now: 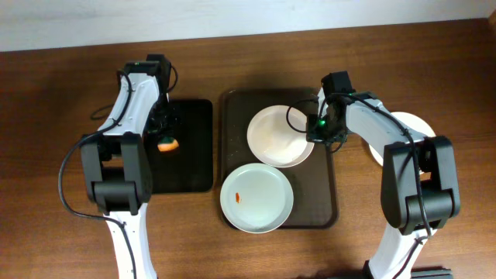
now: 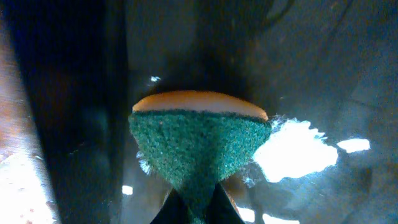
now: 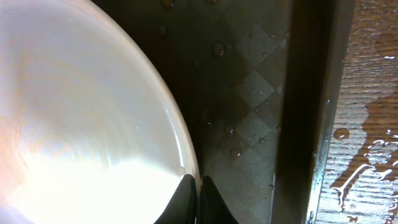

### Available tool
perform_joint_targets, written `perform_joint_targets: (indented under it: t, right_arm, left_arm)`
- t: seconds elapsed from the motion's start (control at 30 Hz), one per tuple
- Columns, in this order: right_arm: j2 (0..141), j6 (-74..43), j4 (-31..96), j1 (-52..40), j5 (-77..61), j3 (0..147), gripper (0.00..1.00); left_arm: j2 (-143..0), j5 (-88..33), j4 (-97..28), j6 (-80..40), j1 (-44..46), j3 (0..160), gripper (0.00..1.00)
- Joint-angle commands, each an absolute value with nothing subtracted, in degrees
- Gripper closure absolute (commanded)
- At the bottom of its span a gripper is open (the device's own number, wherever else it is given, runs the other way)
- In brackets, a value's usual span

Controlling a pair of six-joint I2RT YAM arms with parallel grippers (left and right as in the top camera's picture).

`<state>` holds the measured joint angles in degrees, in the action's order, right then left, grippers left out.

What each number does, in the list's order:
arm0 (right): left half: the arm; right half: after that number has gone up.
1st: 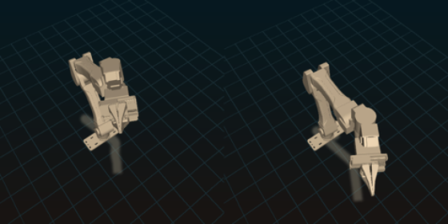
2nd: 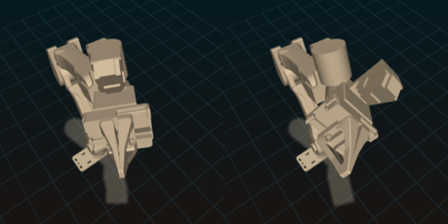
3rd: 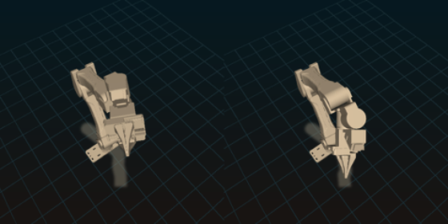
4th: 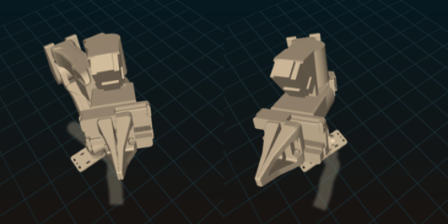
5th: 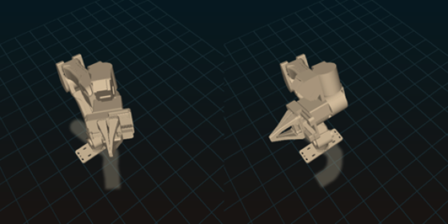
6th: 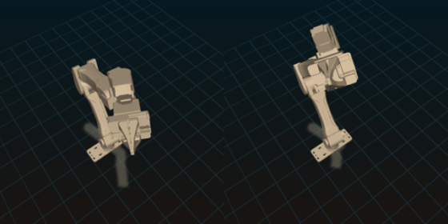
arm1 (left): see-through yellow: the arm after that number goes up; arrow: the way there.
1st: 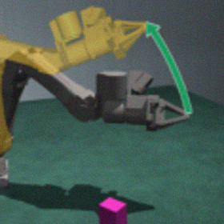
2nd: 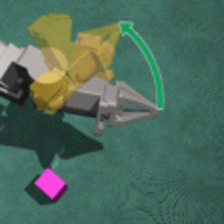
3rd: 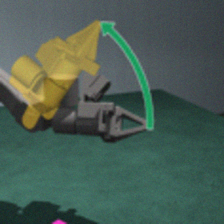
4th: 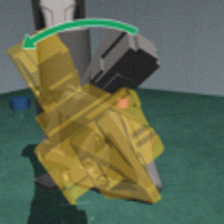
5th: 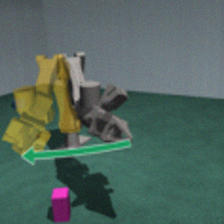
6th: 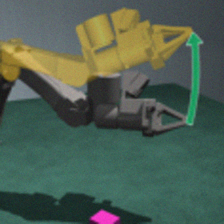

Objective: Clean dirty plates on tray and stack at the side
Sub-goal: 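Place the sponge back on the black tray with the left gripper, then carry the top plate right and stack it on the cream plate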

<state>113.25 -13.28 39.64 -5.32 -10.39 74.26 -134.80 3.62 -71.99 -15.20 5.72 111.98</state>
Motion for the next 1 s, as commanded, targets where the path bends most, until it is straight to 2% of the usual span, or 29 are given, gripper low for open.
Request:
perform_joint_targets:
  t: [0.0,0.03,0.1,0.13,0.17,0.23,0.3,0.33,0.37,0.63,0.77,0.97]
  right_arm:
    - [113.8,-12.9,40.0,-4.8,-7.5,74.1,0.96]
    - [113.8,-12.9,39.9,-4.8,-7.4,74.1,0.96]
    - [113.8,-12.9,39.9,-4.8,-7.4,74.1,0.90]
    - [113.8,-12.9,39.9,-4.8,-7.4,74.1,0.84]
    - [113.8,-12.9,39.9,-4.8,-7.4,74.1,0.78]
    - [113.8,-12.7,39.8,-4.8,-7.5,74.1,0.69]
    - [113.8,-12.3,39.6,-4.8,-7.2,74.1,0.69]
    - [113.8,-12.3,39.4,-4.8,-7.2,74.1,0.78]
    - [113.8,-12.3,39.4,-4.8,-7.3,74.2,0.96]
    - [109.6,-10.5,43.4,-4.9,-12.3,78.9,0.96]
    - [104.8,-5.7,44.0,-5.6,-17.5,84.1,0.96]
    - [102.9,-6.4,42.4,-16.5,-18.2,88.4,0.96]
  left_arm:
    - [-135.4,-0.7,-70.4,-9.2,5.0,110.2,0.72]
    - [-135.4,-0.7,-70.3,-8.8,5.2,110.2,0.48]
    - [-135.2,-0.8,-70.8,-8.8,5.3,110.2,0.35]
    - [-134.8,-1.2,-71.3,-8.9,5.3,110.4,0.11]
    - [-134.2,-2.5,-72.1,-8.9,5.2,110.8,0.00]
    - [-132.3,-4.2,-73.2,-8.9,4.8,111.7,0.00]
    - [-127.9,-5.0,-74.0,-8.9,4.3,112.5,0.00]
    - [-125.4,-5.0,-74.0,-8.9,4.2,112.5,0.00]
    - [-122.2,-5.0,-74.2,-8.9,4.2,112.5,0.00]
    - [-104.9,-2.2,-75.7,-8.9,4.2,112.5,0.00]
    - [-99.3,-0.6,-75.7,-8.9,4.1,112.5,0.00]
    - [-89.4,-0.6,-75.6,-8.9,1.6,112.5,0.00]
